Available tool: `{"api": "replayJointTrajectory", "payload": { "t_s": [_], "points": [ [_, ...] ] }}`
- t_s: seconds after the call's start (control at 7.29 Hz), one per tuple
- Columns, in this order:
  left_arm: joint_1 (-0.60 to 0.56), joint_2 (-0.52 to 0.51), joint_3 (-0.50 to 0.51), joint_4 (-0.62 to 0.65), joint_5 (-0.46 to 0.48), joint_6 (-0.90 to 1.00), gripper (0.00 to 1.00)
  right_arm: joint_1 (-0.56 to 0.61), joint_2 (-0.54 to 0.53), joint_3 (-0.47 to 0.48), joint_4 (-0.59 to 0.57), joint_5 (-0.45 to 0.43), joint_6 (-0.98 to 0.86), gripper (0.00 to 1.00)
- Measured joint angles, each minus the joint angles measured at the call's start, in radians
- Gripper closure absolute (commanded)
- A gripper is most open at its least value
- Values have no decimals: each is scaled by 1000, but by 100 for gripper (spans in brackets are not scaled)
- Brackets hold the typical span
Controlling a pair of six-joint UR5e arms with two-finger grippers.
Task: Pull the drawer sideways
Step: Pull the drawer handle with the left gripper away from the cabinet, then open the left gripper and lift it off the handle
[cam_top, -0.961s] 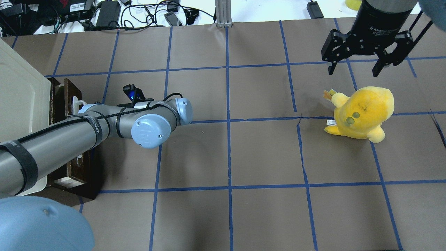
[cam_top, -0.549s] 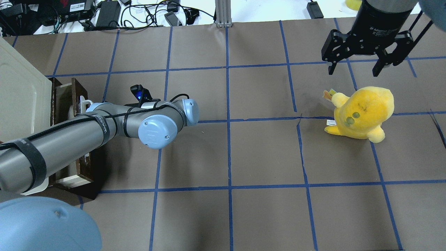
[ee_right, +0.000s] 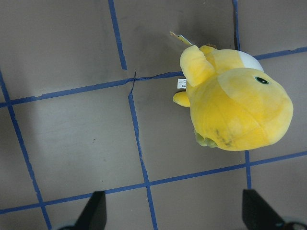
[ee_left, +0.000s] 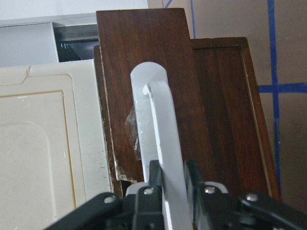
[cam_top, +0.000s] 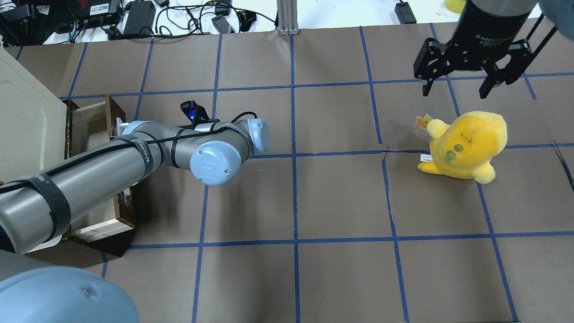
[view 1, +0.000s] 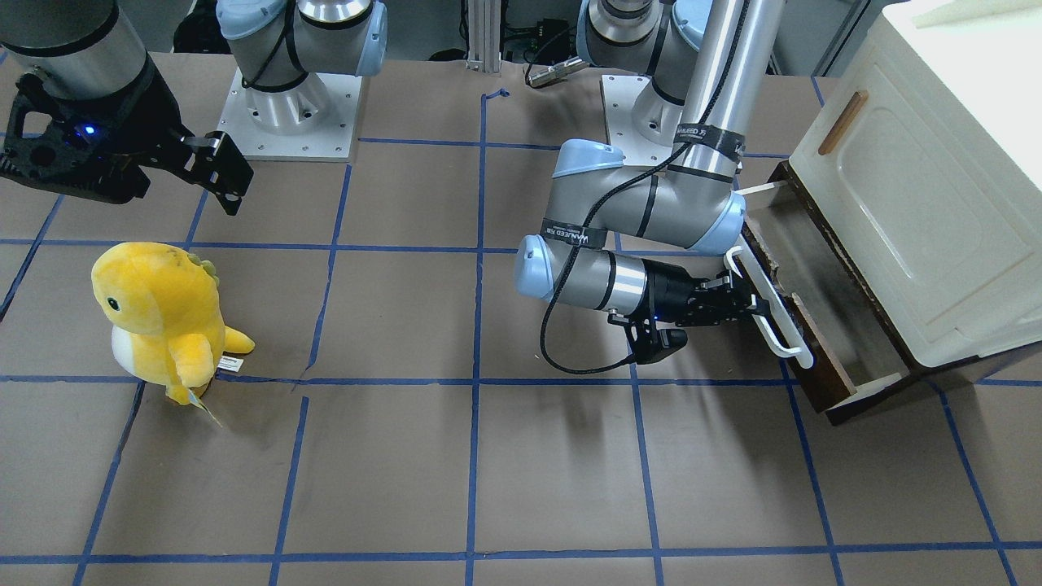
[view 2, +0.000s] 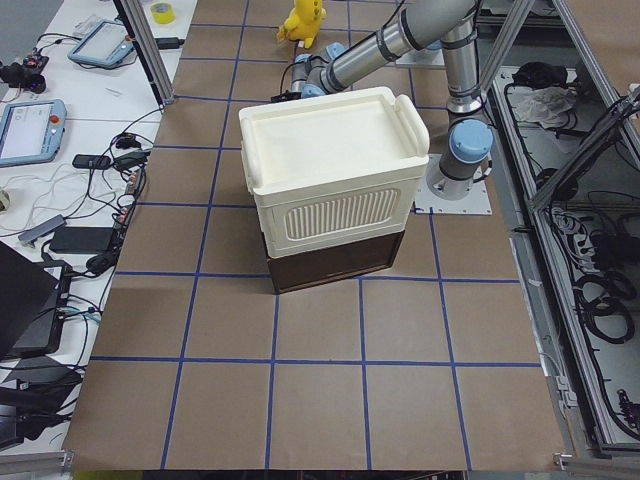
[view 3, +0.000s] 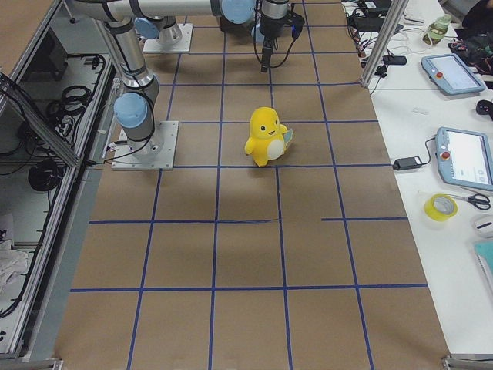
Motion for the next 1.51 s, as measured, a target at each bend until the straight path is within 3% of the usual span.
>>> {"api": "replayJointTrajectory", "payload": {
  "t_s": [0.41, 0.55, 0.69, 1.24, 1.51],
  "points": [
    [-18, -7, 6, 1, -5, 0, 85, 0, 0, 0, 0, 0, 0, 0],
    [-23, -7, 9, 1, -9, 0, 63, 0, 0, 0, 0, 0, 0, 0],
    [-27, -8, 13, -1, -12, 1, 17, 0, 0, 0, 0, 0, 0, 0],
    [-36, 21, 20, 3, -48, 46, 16, 0, 0, 0, 0, 0, 0, 0],
    [-68, 58, 91, 16, -200, 148, 16, 0, 0, 0, 0, 0, 0, 0]
  ]
}}
